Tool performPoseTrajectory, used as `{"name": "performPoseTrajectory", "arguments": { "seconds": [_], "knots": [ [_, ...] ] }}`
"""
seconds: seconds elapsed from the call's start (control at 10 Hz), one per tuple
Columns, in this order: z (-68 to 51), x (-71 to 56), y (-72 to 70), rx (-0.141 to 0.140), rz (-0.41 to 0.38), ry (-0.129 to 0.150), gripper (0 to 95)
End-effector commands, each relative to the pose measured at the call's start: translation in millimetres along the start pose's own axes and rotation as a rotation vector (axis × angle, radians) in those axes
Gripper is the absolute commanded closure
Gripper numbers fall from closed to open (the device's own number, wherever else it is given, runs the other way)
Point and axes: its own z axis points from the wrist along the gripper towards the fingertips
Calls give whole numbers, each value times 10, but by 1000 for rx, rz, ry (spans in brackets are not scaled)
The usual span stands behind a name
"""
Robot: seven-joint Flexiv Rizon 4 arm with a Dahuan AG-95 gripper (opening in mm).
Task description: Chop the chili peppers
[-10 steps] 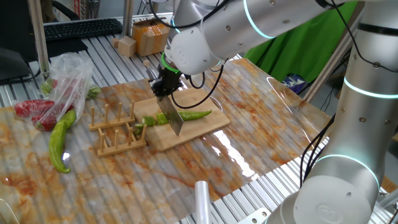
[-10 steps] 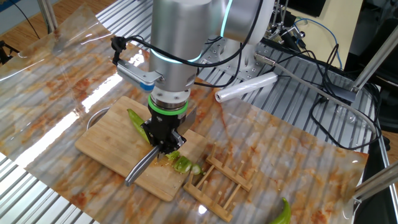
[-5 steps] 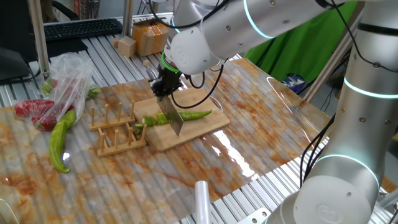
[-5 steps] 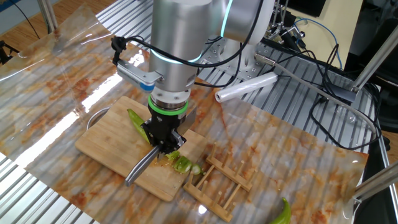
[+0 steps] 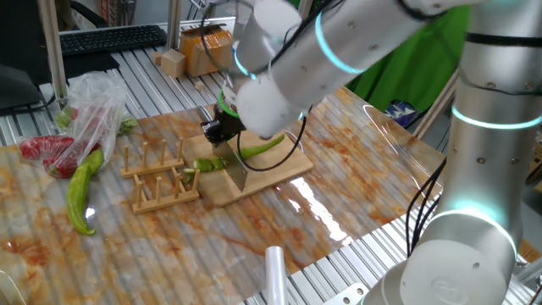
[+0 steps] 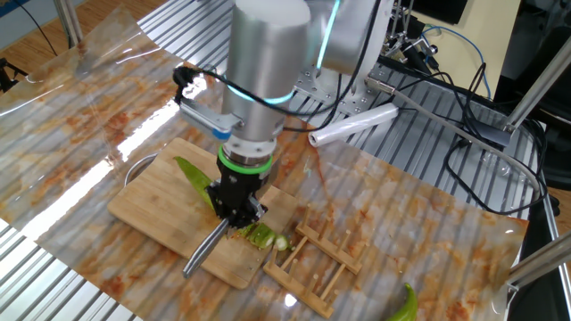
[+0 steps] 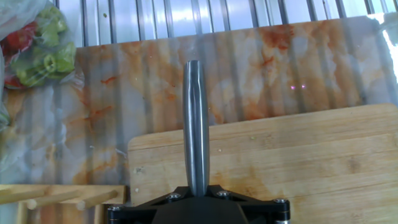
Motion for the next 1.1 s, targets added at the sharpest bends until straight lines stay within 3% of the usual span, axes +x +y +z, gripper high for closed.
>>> {"name": "performPoseTrajectory", "arguments": {
  "seconds": [0.1, 0.3, 0.6, 0.9, 1.0, 1.1],
  "knots": [
    [115, 25, 2, 13, 3, 4, 950],
    [80, 18, -5, 15, 1, 4, 950],
    [63, -26, 10, -8, 30, -6, 950],
    [88, 109, -4, -1, 19, 6, 950],
    [72, 134, -8, -8, 24, -22, 950],
    [66, 97, 2, -16, 35, -23, 950]
  ]
}}
